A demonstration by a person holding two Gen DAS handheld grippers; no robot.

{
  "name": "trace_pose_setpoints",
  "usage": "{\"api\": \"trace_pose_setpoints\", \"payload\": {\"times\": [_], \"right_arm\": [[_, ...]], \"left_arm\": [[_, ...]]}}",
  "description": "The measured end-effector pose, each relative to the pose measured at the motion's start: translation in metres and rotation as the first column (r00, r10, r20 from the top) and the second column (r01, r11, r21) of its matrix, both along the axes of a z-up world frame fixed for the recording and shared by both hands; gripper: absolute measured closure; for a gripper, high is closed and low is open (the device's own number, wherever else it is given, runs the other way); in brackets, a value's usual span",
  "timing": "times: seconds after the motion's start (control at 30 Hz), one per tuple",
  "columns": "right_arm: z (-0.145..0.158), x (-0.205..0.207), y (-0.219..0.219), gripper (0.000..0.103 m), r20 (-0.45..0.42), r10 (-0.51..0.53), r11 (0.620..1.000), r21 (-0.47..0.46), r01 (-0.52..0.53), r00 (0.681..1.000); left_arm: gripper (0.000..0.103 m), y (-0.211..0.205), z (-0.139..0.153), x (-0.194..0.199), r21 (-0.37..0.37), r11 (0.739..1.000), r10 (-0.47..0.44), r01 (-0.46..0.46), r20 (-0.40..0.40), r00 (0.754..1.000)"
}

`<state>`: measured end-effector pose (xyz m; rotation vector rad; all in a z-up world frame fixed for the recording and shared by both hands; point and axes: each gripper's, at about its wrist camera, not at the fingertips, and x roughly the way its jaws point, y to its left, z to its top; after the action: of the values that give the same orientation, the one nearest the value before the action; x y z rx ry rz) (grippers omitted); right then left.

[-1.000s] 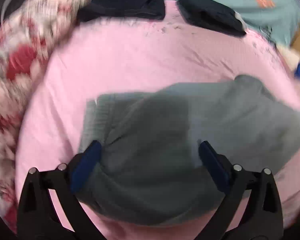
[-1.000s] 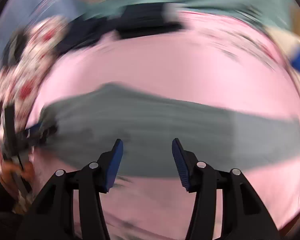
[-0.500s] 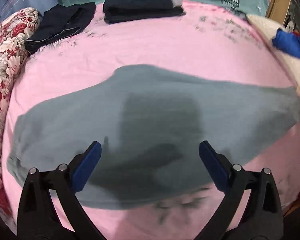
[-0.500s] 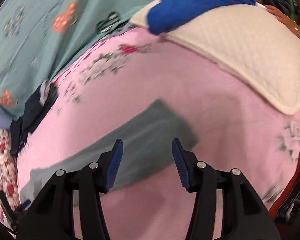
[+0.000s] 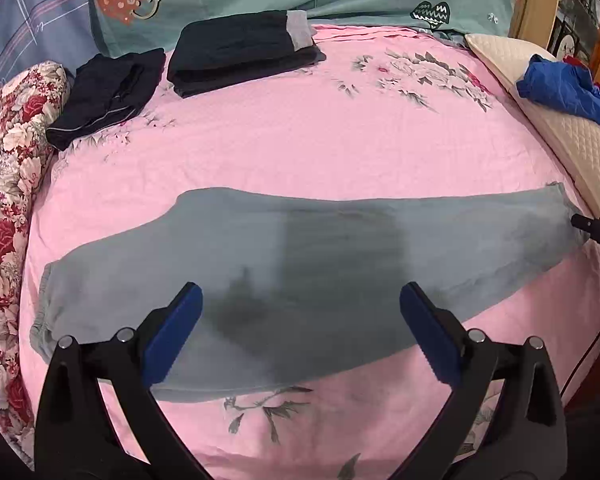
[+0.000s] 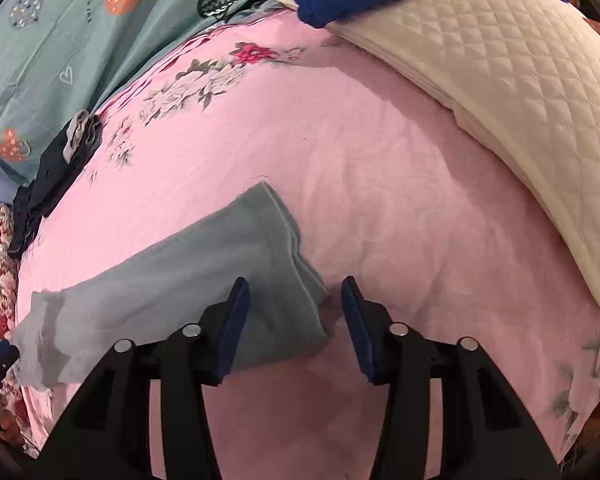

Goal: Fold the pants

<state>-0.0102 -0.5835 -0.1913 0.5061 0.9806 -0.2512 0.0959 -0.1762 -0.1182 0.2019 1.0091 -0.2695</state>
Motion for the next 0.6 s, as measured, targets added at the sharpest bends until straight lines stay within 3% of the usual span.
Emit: {"api": "trace_pose_setpoints", "payload": {"times": [0.07,0.23,0.6], "right_arm": [[-0.003,0.006,0.002,0.061,-0.004,0.025,1.000,-0.007,-0.025,1.000],[-0.006,0.009,0.001,0.085,0.005,0.042,0.999,0.004,-0.042,0.999],[0.028,0.007,0.023,0.089,0.047,0.043,0.997,-0.064,-0.040,0.998]], "left_arm": [[0.003,-0.003,0.001,-0.002,0.002,1.000,0.001,-0.001,0.003,1.000],[0.003,-0.005,0.001,-0.005,0.015,1.000,0.003,-0.003,0.003,1.000],[0.003,0.019,0.005,-0.006,0.004,0.999,0.034,-0.034,0.017,0.999]]}}
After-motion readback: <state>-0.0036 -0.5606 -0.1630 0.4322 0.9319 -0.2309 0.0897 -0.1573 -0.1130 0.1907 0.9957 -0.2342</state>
